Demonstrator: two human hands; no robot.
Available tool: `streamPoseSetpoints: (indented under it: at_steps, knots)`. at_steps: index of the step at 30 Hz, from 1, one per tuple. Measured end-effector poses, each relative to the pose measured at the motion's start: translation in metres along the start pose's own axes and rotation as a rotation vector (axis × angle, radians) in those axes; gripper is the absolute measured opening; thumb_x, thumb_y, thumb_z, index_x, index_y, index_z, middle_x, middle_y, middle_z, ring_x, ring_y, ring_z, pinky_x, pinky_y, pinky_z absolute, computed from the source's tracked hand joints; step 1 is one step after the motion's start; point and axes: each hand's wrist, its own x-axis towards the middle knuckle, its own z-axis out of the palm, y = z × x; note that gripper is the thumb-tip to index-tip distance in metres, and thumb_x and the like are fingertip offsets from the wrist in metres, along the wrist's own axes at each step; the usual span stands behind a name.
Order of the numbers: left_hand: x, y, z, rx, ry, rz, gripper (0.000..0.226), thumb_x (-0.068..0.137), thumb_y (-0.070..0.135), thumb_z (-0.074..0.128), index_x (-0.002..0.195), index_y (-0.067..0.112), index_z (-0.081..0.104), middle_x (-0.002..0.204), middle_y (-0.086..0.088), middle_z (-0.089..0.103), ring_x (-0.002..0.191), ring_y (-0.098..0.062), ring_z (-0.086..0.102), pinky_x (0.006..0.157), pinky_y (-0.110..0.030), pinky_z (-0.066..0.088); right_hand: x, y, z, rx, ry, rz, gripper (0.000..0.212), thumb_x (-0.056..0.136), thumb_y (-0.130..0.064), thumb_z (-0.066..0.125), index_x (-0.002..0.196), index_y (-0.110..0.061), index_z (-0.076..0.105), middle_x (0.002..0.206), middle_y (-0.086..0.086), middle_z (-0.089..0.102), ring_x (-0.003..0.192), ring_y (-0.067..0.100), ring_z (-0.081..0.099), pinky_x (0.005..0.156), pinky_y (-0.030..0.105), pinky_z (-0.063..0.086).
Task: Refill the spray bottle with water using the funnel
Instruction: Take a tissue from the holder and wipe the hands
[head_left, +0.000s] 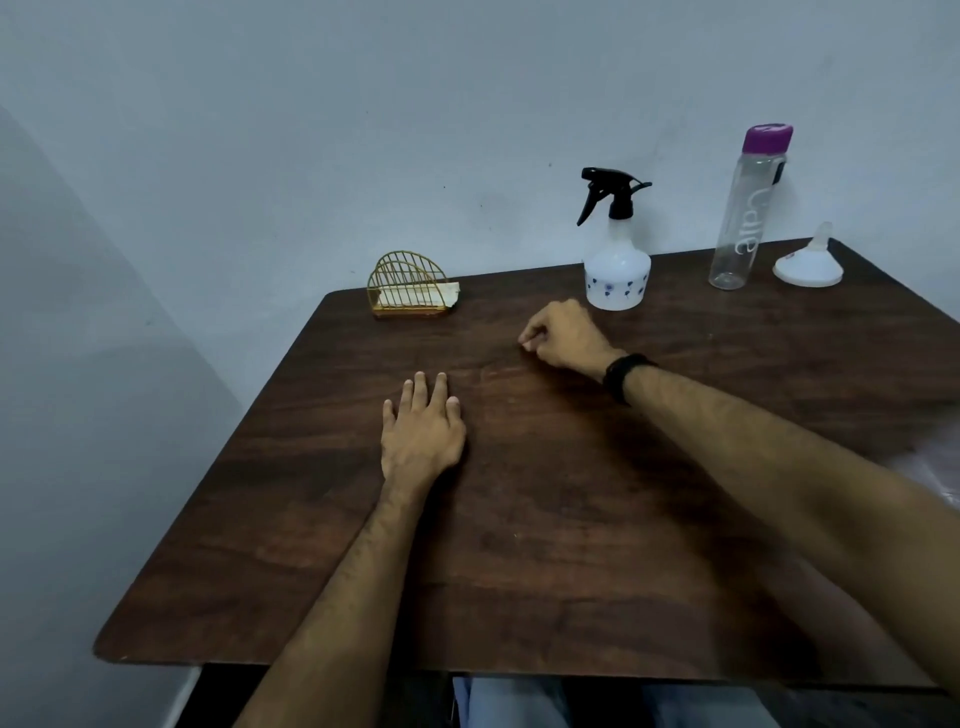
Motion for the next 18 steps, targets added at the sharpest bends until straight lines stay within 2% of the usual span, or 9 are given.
streamPoseSetpoints:
  at_steps: [4,8,10,12,15,18]
  knots:
    - [0.003,0.003,0.003,0.005,0.002,-0.010,0.058,0.106,0.043,0.014,0.161,0.023,0.011,0.170,-0.006,0.006,0.157,-0.022,0.002,0.126,-0.049,0.002,-0.027,0.025,-0.020,-0.055,-0.006,0.044,0.016,0.085,-0.006,0.072,0.092,-0.018,0.081,0.095,-0.003,0.076,0.079,-0.001,0.063,0.085,0.017,0.052]
    - [0.003,0.003,0.003,0.019,0.005,-0.004,0.058,0.106,0.042,0.014,0.161,0.022,0.011,0.169,-0.008,0.006,0.157,-0.023,0.002,0.125,-0.051,0.003,-0.073,-0.011,0.001,-0.061,-0.079,-0.088,0.016,0.084,-0.010,0.073,0.090,-0.023,0.081,0.091,-0.011,0.073,0.070,-0.007,0.057,0.074,-0.001,0.039]
    - [0.003,0.003,0.001,0.020,-0.006,-0.006,0.059,0.106,0.043,0.014,0.161,0.023,0.011,0.170,-0.007,0.006,0.157,-0.023,0.002,0.126,-0.051,0.003,-0.083,-0.030,0.013,-0.046,-0.109,-0.150,0.013,0.086,-0.014,0.074,0.091,-0.024,0.080,0.087,-0.014,0.068,0.071,-0.005,0.055,0.068,-0.003,0.031]
    - [0.001,0.002,-0.001,0.026,-0.014,-0.004,0.059,0.106,0.045,0.014,0.161,0.023,0.011,0.170,-0.007,0.006,0.157,-0.023,0.003,0.126,-0.050,0.004,-0.079,-0.032,0.014,-0.017,-0.114,-0.148,0.013,0.086,-0.015,0.075,0.093,-0.023,0.080,0.088,-0.014,0.070,0.070,-0.006,0.055,0.069,0.000,0.036]
    - [-0.004,0.000,-0.004,0.026,-0.018,-0.003,0.061,0.106,0.049,0.015,0.161,0.025,0.013,0.170,-0.006,0.007,0.157,-0.022,0.004,0.126,-0.049,0.005,-0.066,0.003,-0.013,0.034,-0.049,-0.044,0.019,0.084,-0.005,0.073,0.094,-0.019,0.081,0.092,-0.005,0.077,0.076,-0.007,0.064,0.083,0.016,0.056]
    - [-0.006,0.002,-0.003,0.030,-0.013,-0.005,0.061,0.105,0.050,0.015,0.161,0.025,0.014,0.170,-0.006,0.008,0.157,-0.023,0.004,0.126,-0.049,0.005,-0.073,0.060,-0.059,-0.057,0.093,0.155,0.017,0.085,-0.008,0.073,0.091,-0.021,0.081,0.091,-0.005,0.078,0.085,0.003,0.068,0.098,0.031,0.055]
